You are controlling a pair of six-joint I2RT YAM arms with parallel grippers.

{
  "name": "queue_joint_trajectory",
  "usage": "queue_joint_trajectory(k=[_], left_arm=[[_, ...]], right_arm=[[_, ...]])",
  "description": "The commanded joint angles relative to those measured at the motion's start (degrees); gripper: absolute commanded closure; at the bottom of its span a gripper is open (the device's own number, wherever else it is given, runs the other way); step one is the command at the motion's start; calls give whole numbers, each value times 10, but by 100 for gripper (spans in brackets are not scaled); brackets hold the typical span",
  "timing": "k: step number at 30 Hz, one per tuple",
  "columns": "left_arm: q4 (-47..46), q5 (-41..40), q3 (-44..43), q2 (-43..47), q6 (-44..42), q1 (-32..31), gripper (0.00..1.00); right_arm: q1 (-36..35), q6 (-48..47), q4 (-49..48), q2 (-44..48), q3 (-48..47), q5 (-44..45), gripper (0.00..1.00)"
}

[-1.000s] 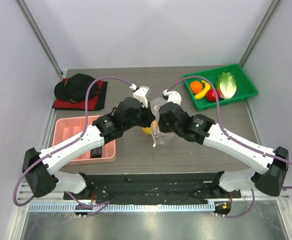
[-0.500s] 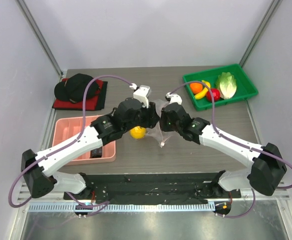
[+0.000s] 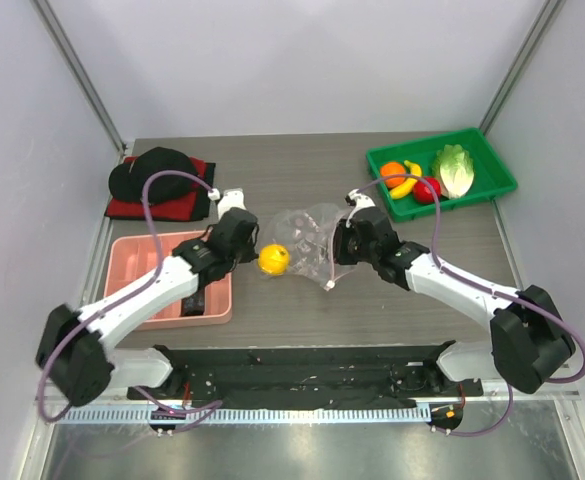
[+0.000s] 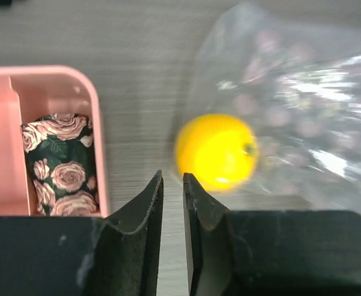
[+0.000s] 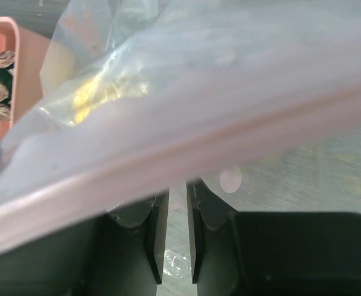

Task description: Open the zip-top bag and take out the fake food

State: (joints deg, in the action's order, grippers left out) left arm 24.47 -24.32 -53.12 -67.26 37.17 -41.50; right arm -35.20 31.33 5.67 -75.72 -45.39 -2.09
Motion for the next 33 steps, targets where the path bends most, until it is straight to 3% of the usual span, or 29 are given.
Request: queue_joint_trajectory(k=[1, 9, 13, 16, 19, 28, 33], left_arm=[[-22, 1, -18, -83, 10, 27, 82], [-36, -19, -73, -208, -25, 49, 86], [-55, 15, -90, -265, -32, 49, 88], [-52, 41, -107, -305, -33, 48, 92], [-73, 59, -94, -317, -26, 37, 92], [-113, 91, -83, -339, 0, 5, 92], [-126, 103, -85, -352, 8, -12, 92]], right_arm=[[7, -10, -93, 19, 19, -67, 75], [25, -19, -112, 2, 31, -109, 70], [26, -25, -127, -12, 32, -132, 68], [27, -29, -137, -27, 32, -157, 62], [26, -26, -159, -43, 39, -190, 49], [26, 39, -289, -127, 74, -282, 33], [21, 51, -332, -142, 85, -287, 21]])
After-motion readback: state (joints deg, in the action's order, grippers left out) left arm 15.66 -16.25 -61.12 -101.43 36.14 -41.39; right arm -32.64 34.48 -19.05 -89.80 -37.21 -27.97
